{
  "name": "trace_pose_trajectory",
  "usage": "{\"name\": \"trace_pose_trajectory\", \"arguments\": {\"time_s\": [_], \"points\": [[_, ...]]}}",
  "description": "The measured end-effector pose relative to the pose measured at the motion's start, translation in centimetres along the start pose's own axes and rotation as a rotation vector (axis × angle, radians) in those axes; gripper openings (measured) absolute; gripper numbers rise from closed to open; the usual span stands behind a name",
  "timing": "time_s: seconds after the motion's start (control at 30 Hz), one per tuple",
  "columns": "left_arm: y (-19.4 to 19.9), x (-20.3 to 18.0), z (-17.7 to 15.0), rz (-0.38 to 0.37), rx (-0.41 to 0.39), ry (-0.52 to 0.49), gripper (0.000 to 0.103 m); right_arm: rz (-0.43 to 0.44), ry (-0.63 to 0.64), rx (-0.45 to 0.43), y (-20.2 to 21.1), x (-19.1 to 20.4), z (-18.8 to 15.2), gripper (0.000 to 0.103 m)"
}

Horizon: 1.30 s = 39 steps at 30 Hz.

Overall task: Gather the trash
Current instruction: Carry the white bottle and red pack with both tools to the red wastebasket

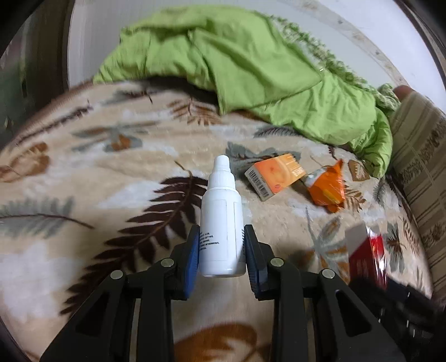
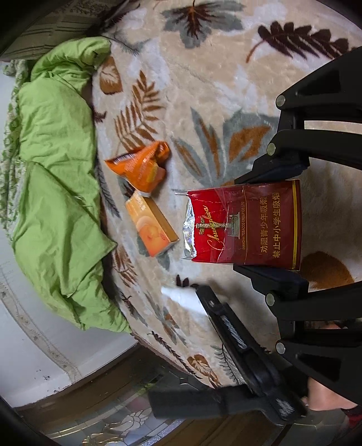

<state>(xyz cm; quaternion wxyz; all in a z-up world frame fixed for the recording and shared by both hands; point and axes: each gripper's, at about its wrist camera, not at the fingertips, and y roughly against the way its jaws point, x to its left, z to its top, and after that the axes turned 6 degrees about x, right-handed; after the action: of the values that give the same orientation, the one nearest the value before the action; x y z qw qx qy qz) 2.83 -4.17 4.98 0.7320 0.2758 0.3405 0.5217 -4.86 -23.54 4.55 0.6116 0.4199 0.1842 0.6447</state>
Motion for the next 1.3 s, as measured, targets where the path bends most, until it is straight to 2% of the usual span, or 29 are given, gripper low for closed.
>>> {"name": "trace_pose_trajectory", "arguments": {"time_s": [0.1,0.33,0.57,0.73,0.93,1.13,1.3], "points": [[3.0,-0.1,-1.1,-0.002,-0.043,-0.003,0.029,-0.006,0.003,-0.032,1.5,0.0,-0.9,0.056],[9.1,-1.0,-4.1,-0.014,-0.083,-0.055,0.029,-0.027,0.044,-0.088,5.4,0.8,-4.3,0.056],[14.1,-1.0,-9.9,-0.002,-0.090,-0.126,0.029,-0.021,0.108,-0.129,8.9,1.8,-7.8,0.056],[14.1,-1.2,-12.4,0.034,-0.072,-0.136,0.029,-0.006,0.124,-0.126,10.3,1.9,-10.1,0.056],[13.4,-1.9,-13.1,0.083,-0.087,-0.176,0.029,-0.013,0.125,-0.143,11.0,1.9,-10.7,0.056],[13.1,-1.8,-13.3,0.082,-0.084,-0.185,0.029,-0.007,0.106,-0.124,10.4,1.8,-10.5,0.056],[12.0,-1.5,-13.1,0.070,-0.045,-0.173,0.028,-0.012,0.114,-0.117,10.0,2.1,-10.5,0.056]]}}
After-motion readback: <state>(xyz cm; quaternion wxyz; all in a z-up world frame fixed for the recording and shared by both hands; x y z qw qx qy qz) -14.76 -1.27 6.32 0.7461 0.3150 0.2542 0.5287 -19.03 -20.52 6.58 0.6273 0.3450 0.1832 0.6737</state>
